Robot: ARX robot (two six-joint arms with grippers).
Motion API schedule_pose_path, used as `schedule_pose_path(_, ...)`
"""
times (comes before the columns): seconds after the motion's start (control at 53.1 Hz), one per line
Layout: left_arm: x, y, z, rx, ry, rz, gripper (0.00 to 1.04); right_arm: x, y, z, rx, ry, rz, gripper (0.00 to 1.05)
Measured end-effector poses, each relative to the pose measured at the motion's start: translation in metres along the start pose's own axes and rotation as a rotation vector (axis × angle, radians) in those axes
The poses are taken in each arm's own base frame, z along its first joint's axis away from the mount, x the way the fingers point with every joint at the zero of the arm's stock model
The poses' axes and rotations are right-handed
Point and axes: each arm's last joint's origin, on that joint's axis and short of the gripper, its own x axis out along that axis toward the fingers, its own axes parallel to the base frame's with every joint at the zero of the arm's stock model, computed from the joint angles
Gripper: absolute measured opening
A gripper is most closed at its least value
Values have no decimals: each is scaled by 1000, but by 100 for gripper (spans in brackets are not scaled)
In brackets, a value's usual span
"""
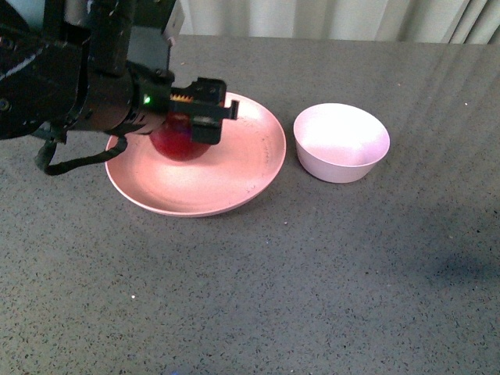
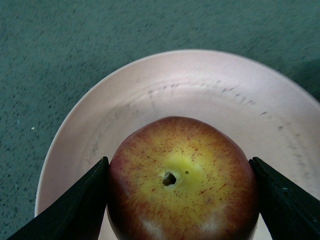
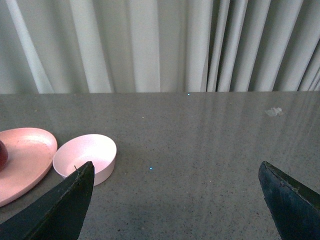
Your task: Move apple from plate to bowl
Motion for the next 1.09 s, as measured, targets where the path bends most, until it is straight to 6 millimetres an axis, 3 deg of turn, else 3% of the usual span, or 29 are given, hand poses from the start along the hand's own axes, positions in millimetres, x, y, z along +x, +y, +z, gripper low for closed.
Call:
schedule_pose_path(0.151, -7, -33, 27, 18, -62, -74, 73, 0, 0, 0, 0, 0, 0, 96)
schedule_pose_path(0.264, -12, -68, 46, 41, -104, -146, 73, 0, 0, 0, 0, 0, 0, 96)
schedule_pose_path(0.414, -15, -105, 59, 66, -136, -218, 73, 0, 0, 0, 0, 0, 0, 96)
schedule_pose_path(1.092, 25, -153, 33, 103, -46, -269, 72, 0, 0, 0, 0, 0, 0, 96)
